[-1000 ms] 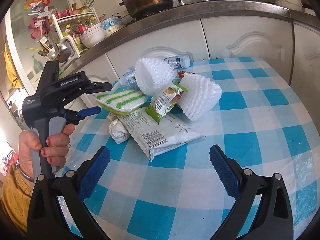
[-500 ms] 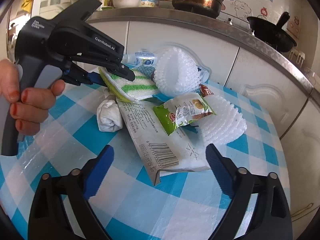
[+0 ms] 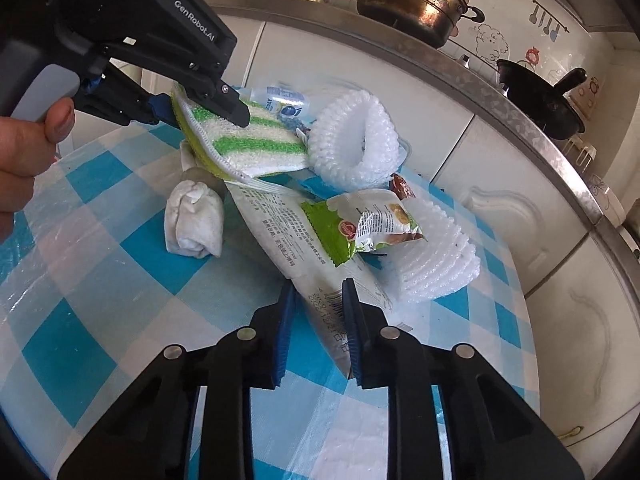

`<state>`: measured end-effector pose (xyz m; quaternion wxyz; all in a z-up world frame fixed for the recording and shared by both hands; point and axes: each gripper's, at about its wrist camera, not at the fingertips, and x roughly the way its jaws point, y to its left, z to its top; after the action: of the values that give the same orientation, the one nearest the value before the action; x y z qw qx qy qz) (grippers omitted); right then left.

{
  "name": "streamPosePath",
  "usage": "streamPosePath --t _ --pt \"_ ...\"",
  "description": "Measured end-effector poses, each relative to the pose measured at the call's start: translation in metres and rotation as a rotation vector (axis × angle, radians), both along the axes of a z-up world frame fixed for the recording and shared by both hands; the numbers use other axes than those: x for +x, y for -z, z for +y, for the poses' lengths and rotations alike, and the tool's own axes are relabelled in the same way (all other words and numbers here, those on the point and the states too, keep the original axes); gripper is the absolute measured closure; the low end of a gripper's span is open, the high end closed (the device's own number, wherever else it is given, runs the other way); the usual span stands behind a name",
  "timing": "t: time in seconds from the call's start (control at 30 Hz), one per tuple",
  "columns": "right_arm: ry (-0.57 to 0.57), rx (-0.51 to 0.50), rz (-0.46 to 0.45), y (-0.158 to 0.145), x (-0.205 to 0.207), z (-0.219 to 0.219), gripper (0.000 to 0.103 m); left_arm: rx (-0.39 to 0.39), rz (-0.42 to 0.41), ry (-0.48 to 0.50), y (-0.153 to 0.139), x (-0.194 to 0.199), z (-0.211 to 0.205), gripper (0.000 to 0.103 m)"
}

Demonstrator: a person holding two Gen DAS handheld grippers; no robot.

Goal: Collect trash
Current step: 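Grasp the white paper bag with the right tool while the left tool holds the sponge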

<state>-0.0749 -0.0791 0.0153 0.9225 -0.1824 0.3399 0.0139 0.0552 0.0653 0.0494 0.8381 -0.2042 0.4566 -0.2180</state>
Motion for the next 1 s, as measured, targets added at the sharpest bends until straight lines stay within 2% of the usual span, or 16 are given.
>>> streamPosePath --t 0.23,0.37,0.53,0.7,1.0 --pt "0.003 0.131 -0.005 -0.020 -0.027 -0.002 0.087 -0.055 -0.037 -0.012 -0.017 -0.029 0.020 0.073" --pt "0.001 0.252 -0.005 -0.035 -0.045 -0.005 0.090 -0.086 -0.065 -0.017 -0.027 -0.049 0.034 0.076" --pt "0.011 0.354 -0.021 -0.054 -0.065 -0.007 0.094 -0.074 -0.089 -0.028 -0.030 -0.071 0.047 0.080" --pt "0.017 0.403 -0.028 -0.066 -0.079 -0.008 0.096 -0.090 -0.090 -0.036 -0.028 -0.090 0.062 0.080" --pt "0.029 0.402 -0.076 -0.085 -0.092 -0.010 0.099 -0.105 -0.119 -0.053 -0.033 -0.121 0.091 0.080"
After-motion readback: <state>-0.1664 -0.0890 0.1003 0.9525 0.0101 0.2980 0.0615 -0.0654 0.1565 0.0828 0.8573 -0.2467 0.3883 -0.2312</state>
